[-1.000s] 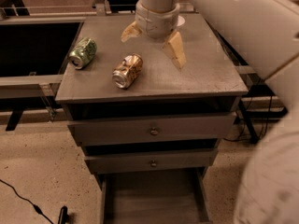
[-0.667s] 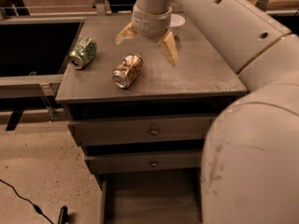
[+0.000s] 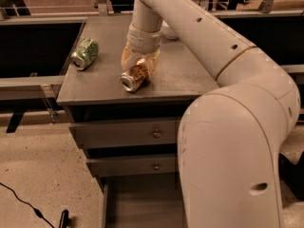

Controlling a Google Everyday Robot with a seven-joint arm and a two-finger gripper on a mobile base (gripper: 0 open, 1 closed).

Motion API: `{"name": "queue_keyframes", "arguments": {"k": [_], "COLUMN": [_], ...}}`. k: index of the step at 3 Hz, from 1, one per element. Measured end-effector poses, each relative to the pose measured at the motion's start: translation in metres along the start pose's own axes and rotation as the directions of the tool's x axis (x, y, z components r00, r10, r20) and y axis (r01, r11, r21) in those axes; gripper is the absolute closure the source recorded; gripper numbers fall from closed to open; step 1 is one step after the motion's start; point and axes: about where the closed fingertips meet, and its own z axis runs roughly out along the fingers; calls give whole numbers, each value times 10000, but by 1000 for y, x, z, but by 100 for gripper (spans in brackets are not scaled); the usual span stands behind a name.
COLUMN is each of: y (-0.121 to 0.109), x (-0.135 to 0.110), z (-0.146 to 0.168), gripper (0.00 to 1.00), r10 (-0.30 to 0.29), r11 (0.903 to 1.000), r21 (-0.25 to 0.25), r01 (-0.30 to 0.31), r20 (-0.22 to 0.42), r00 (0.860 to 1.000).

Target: Place orange can into bottom drawer

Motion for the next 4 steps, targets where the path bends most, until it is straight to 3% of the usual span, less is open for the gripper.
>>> {"name": "queue_keyframes", "arguments": {"k": [1, 2, 3, 4], "y": [-9, -13, 2, 52], "x": [-5, -18, -29, -35], "z": [10, -1, -39, -96], "gripper": [62, 85, 100, 100], "r10": [77, 857, 2523, 4531], "r11": [9998, 9946, 9603, 8788], "r21": [167, 501, 1062, 2088], "r01": [-85, -912, -2580, -4290], "r20": [496, 1033, 642, -831], "r00": [9987, 9910, 9655, 8876]}}
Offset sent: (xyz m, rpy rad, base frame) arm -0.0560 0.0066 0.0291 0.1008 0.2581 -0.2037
